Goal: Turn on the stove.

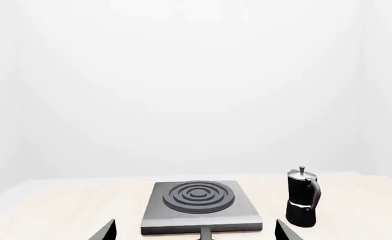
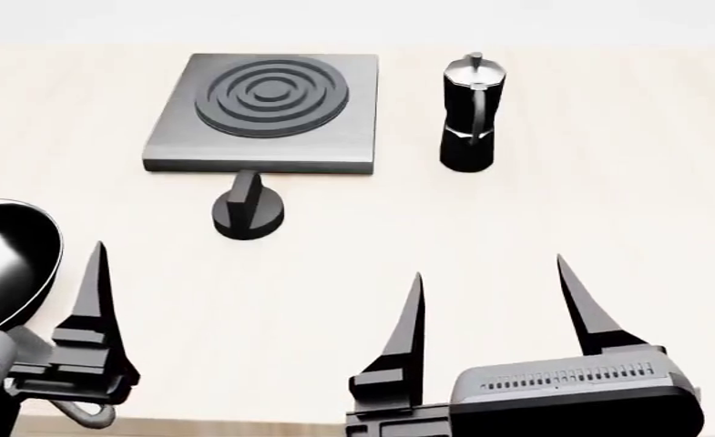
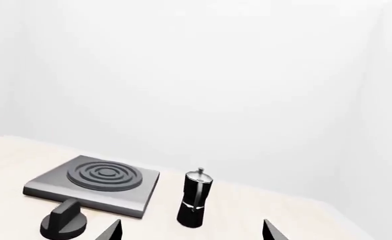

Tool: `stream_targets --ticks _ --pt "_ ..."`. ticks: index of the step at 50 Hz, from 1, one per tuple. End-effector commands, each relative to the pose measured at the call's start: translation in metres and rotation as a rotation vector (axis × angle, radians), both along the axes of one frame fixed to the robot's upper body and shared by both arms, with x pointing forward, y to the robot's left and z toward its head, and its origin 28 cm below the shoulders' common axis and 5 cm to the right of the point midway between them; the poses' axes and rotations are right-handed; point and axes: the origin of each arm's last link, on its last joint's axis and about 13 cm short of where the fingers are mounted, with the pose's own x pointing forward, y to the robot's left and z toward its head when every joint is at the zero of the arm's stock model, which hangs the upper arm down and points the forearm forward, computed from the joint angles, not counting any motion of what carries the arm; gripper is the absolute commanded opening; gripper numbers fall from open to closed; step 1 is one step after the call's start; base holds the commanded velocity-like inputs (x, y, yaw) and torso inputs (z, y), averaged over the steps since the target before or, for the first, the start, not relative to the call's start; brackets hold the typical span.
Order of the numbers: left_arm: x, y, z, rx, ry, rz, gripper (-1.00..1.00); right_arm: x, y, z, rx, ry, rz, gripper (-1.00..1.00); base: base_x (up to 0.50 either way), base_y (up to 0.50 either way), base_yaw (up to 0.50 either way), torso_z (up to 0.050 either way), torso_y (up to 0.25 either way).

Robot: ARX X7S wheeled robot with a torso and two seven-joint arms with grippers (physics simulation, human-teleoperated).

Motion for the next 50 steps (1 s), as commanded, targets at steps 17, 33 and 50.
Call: stream_targets --ticks 17,33,50 --pt "-0.0006 -0.0015 0.0011 0.012 -0.006 0.002 1.0 -0.0016 0.0011 0.0031 -0.006 -0.01 0.003 1.0 0.0 0.13 0.0 0.0 0.0" --pt "-0.0006 -0.0007 0.0008 0.014 -0.005 0.012 1.0 -0.0024 0.001 0.0034 -0.004 -0.014 0.007 1.0 0.0 0.13 0.0 0.0 0.0" --pt "0.0001 0.0005 0.0004 0.0 -0.003 0.013 1.0 -0.0026 0.003 0.004 -0.01 -0.015 0.015 1.0 0.0 0.13 0.0 0.0 0.0"
